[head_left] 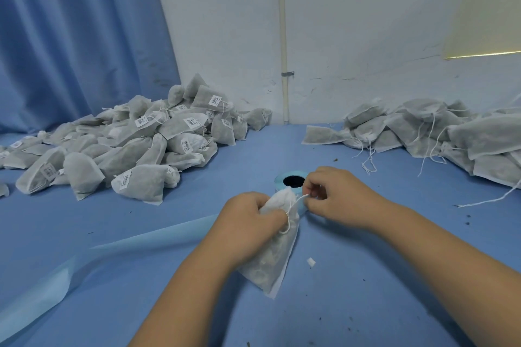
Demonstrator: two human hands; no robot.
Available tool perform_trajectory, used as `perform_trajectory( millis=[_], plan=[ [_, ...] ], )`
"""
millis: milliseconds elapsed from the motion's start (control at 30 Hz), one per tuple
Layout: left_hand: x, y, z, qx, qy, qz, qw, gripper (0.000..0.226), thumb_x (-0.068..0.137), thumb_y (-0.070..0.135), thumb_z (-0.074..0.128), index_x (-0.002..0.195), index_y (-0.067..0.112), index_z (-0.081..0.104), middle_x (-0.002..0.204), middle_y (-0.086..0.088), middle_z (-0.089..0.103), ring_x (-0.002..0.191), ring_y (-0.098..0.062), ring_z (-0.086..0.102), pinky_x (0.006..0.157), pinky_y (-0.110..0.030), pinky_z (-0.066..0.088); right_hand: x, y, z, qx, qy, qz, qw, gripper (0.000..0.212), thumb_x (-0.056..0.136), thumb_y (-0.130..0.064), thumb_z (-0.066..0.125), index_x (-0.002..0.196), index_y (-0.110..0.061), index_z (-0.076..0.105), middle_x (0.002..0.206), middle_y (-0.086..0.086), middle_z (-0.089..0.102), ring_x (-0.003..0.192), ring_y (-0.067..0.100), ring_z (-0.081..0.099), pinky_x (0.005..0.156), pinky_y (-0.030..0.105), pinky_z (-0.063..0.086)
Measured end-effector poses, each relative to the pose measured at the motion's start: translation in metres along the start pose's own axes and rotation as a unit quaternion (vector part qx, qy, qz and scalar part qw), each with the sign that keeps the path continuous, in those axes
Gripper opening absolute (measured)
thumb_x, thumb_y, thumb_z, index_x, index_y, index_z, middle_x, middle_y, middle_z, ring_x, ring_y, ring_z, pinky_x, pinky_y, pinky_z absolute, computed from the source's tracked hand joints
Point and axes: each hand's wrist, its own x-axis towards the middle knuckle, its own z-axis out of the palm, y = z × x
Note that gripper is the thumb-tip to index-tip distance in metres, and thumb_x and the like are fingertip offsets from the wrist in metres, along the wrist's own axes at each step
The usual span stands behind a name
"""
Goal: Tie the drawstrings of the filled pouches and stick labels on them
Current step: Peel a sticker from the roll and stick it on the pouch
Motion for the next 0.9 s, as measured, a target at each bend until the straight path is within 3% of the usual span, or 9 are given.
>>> perform_trajectory(
  millis=[167, 333, 467, 600, 767, 900],
  plan=[
    [0.000, 0.000, 0.000, 0.004, 0.000, -0.002, 1.000, 0.024, 0.074, 0.024, 0.066, 0.078, 0.001, 0.059, 0.061, 0.003, 0.047, 0.054, -0.013, 0.042, 0.052, -0.024, 0.035, 0.001, 0.002, -0.002, 0.005, -0.010, 0.009, 1.000, 0.025, 0.081, -0.019, 0.067, 0.068, -0.037, 0.055, 0.082, -0.013, 0.054, 0.075, -0.002, 0.053, 0.065, 0.009, 0.037],
    [0.000, -0.001, -0.001, 0.002, -0.002, -0.011, 1.000, 0.030, 0.070, 0.030, 0.066, 0.080, 0.002, 0.060, 0.062, 0.003, 0.048, 0.055, -0.013, 0.044, 0.054, -0.026, 0.037, 0.000, 0.002, -0.005, 0.059, -0.008, 0.034, 0.998, 0.015, 0.081, -0.013, 0.069, 0.077, -0.028, 0.069, 0.079, -0.012, 0.060, 0.067, -0.003, 0.056, 0.064, 0.010, 0.042],
    [0.000, -0.002, -0.002, -0.003, -0.004, -0.019, 1.000, 0.038, 0.059, 0.039, 0.059, 0.076, 0.005, 0.059, 0.059, 0.006, 0.047, 0.051, -0.011, 0.043, 0.048, -0.022, 0.035, 0.000, -0.003, -0.005, 0.100, 0.009, 0.081, 0.992, 0.025, 0.079, -0.002, 0.059, 0.083, -0.026, 0.068, 0.075, -0.009, 0.062, 0.062, 0.006, 0.056, 0.058, 0.013, 0.043],
    [0.003, -0.008, -0.004, -0.009, -0.004, -0.036, 0.999, 0.025, 0.071, 0.031, 0.065, 0.072, 0.007, 0.057, 0.058, 0.006, 0.048, 0.049, -0.010, 0.043, 0.043, -0.018, 0.034, 0.002, -0.004, -0.010, 0.128, -0.007, 0.134, 0.983, 0.028, 0.078, -0.002, 0.055, 0.092, -0.025, 0.063, 0.075, -0.005, 0.061, 0.060, 0.011, 0.053, 0.049, 0.013, 0.040],
    [0.005, -0.011, -0.005, -0.015, 0.001, -0.043, 0.999, 0.021, 0.071, 0.030, 0.065, 0.062, 0.015, 0.054, 0.056, 0.008, 0.047, 0.046, -0.009, 0.043, 0.040, -0.016, 0.033, 0.002, 0.000, -0.026, 0.124, -0.063, 0.209, 0.968, 0.031, 0.079, -0.010, 0.059, 0.106, -0.025, 0.055, 0.079, 0.006, 0.068, 0.067, 0.016, 0.059, 0.070, 0.035, 0.053],
    [0.003, -0.006, -0.006, -0.016, 0.032, -0.021, 0.999, 0.029, 0.070, 0.033, 0.065, 0.072, 0.006, 0.056, 0.061, 0.005, 0.049, 0.052, -0.011, 0.044, 0.052, -0.024, 0.037, 0.001, 0.003, -0.044, 0.158, -0.059, 0.227, 0.959, 0.031, 0.081, -0.009, 0.060, 0.108, -0.023, 0.058, 0.079, 0.007, 0.068, 0.066, 0.015, 0.063, 0.063, 0.030, 0.052]
  ],
)
